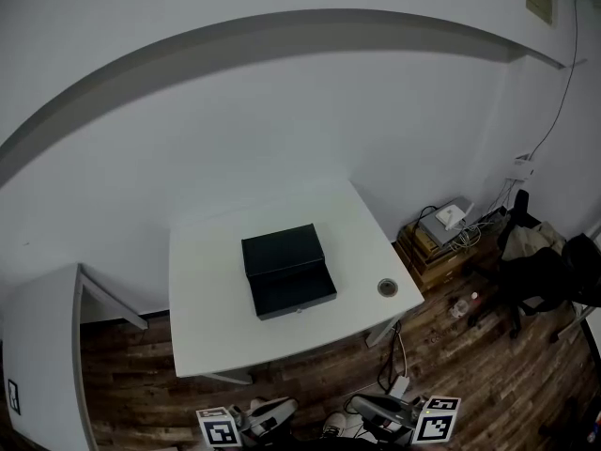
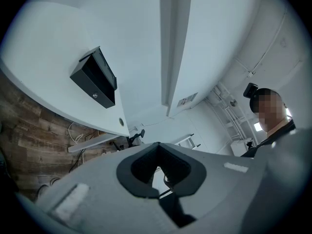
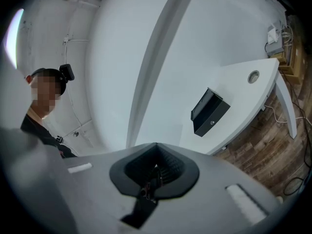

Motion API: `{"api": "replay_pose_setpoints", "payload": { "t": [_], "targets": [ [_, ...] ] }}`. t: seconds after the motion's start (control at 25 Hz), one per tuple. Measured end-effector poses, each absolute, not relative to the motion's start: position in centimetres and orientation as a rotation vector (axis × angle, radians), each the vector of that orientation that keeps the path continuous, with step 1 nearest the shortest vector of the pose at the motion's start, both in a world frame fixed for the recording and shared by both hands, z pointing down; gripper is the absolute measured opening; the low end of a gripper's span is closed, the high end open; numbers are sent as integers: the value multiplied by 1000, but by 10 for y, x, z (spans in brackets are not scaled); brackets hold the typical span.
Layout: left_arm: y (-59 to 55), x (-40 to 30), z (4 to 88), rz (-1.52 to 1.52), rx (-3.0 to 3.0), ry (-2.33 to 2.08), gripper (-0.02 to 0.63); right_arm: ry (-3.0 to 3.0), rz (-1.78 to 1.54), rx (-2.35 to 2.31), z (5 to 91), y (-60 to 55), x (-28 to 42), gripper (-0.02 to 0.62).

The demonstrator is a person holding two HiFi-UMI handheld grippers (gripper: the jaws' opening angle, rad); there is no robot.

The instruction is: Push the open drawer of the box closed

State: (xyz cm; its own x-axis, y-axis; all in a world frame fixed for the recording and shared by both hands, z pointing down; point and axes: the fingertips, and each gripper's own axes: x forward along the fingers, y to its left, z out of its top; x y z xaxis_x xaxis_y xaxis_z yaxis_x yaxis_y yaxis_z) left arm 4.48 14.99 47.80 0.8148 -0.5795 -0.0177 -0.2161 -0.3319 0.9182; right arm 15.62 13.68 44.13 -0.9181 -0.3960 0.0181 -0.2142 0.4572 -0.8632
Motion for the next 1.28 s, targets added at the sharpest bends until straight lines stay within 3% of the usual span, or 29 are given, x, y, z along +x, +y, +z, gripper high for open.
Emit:
{"api": "replay_pose_setpoints", "payload": {
  "t": [0.72, 1.28],
  "targets": [
    [136, 50, 469, -397, 1920, -668, 2, 2409, -1403, -608, 438, 116, 204, 6],
    [64, -22, 473, -406, 1898, -871, 2, 2324, -1348, -782, 443, 104, 240, 15]
  ]
}}
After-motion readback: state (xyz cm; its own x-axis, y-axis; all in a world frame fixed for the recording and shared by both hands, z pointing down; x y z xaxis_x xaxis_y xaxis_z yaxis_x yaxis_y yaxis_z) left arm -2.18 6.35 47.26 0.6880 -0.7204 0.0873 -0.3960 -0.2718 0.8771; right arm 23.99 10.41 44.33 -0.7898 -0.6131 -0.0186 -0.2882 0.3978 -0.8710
